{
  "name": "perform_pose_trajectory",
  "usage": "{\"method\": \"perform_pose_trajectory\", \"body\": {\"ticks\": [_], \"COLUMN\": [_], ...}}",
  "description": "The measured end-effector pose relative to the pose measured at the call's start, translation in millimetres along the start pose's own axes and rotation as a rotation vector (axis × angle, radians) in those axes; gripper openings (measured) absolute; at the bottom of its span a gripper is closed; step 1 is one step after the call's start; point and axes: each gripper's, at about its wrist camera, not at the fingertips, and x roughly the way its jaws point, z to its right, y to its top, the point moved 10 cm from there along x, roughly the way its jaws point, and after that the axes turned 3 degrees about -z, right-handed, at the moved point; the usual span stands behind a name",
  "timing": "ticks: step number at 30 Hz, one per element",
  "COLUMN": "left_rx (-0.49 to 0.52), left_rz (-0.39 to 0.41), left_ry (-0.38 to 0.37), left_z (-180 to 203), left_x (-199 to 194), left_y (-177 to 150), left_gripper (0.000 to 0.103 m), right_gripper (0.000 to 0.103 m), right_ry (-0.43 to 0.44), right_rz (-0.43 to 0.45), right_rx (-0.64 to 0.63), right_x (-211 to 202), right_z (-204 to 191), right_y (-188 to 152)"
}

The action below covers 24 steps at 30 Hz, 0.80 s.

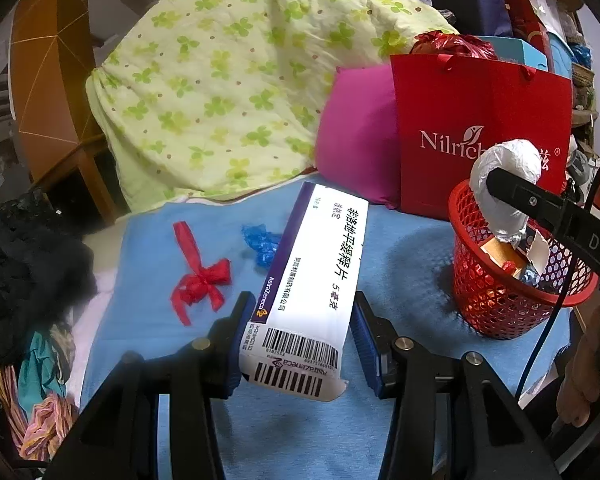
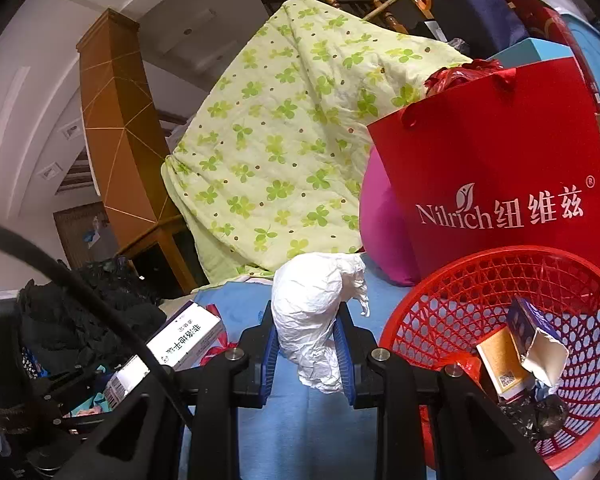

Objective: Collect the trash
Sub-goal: 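Lower the tissue and medicine box into the red basket and open both tools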

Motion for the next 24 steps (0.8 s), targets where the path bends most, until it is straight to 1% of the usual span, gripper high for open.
{"method": "perform_pose_trajectory", "body": {"ticks": [14, 24], "left_rx": [0.015, 0.030], "left_rz": [-0.013, -0.005], "left_ry": [-0.011, -0.019], "left_z": [9.3, 18.8], "left_x": [3.8, 3.1], "left_y": [-2.0, 1.9], "left_gripper": [0.050, 0.050], "right_gripper": [0.028, 0.028], "right_ry": [-0.009, -0.012], "right_rz": [0.014, 0.031], "right_rx": [0.009, 0.027], "right_x": [-6.2, -13.9], "right_z": [6.7, 12.5], "right_y": [4.1, 8.3]}}
